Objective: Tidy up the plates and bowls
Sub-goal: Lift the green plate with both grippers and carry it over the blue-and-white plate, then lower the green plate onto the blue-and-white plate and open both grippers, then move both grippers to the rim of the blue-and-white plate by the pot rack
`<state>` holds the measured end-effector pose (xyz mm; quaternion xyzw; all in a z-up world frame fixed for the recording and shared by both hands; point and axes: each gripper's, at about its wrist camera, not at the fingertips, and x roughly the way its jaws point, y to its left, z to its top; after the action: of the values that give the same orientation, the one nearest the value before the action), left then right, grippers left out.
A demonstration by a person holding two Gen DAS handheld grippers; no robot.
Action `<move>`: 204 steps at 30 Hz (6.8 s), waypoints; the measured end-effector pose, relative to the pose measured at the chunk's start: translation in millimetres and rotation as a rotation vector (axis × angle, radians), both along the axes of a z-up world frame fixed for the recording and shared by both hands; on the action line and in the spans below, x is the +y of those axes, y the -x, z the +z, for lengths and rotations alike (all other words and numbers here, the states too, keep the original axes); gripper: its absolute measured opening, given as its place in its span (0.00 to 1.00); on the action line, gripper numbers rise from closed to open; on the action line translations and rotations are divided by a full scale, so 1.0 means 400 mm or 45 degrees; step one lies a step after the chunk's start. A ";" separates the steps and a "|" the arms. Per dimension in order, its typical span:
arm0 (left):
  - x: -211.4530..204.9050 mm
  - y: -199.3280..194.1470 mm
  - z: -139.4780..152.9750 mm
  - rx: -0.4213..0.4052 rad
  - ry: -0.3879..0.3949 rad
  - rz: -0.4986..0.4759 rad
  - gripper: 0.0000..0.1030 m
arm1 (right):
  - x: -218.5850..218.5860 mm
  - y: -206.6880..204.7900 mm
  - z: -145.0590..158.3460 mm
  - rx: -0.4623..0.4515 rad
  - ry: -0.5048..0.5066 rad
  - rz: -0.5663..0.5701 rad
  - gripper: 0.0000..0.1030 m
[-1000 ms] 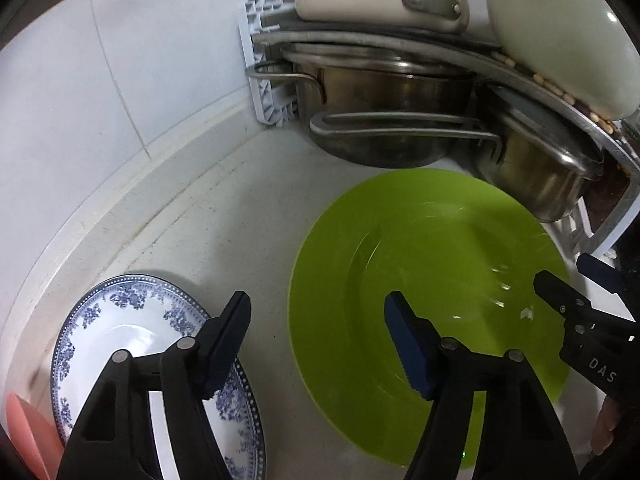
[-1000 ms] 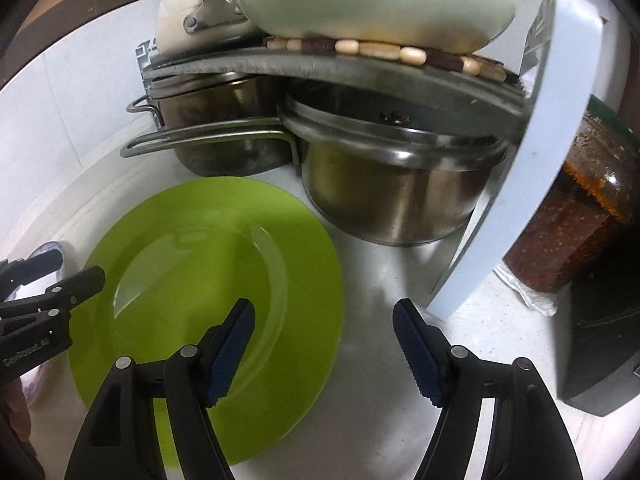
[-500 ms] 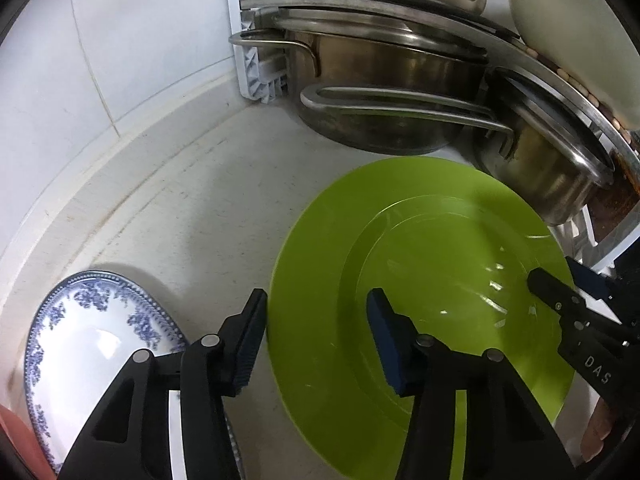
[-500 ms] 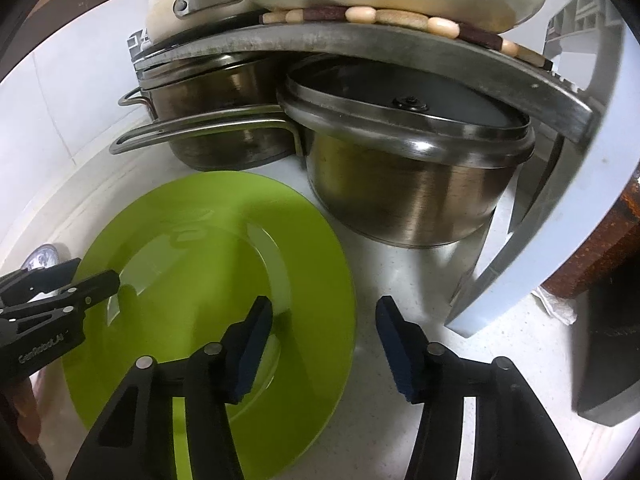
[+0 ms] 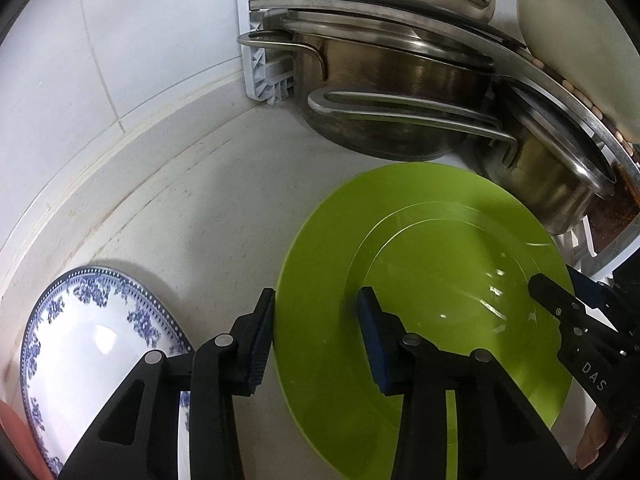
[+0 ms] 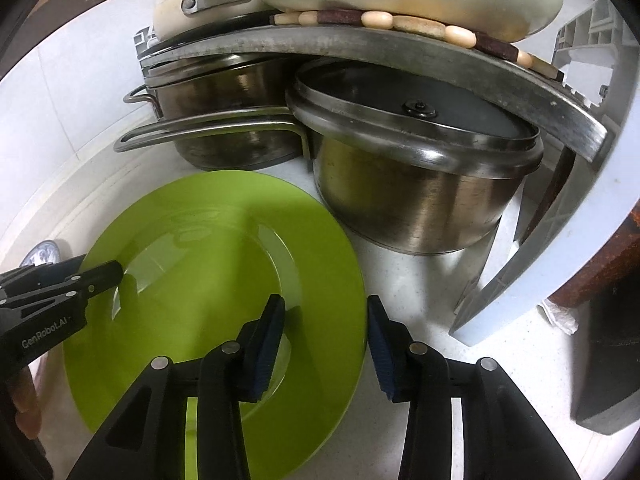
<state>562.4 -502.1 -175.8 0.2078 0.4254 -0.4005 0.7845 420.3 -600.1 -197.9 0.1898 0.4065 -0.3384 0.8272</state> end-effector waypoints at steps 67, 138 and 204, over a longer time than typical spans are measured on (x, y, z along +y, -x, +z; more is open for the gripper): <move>1.280 0.428 0.341 -0.099 0.177 0.903 0.39 | 0.972 0.205 0.340 -0.133 0.027 0.751 0.40; 1.586 0.484 0.108 0.075 -0.122 1.196 0.70 | 1.342 0.158 0.115 0.168 -0.082 1.086 0.56; 0.517 -0.196 0.238 -0.011 -0.307 0.162 0.79 | 0.492 -0.301 0.299 0.105 -0.057 0.368 0.67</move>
<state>640.8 -295.3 -80.5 0.2750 0.4793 -0.2948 0.7796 540.9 -403.3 -78.4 0.1335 0.4708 -0.2143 0.8454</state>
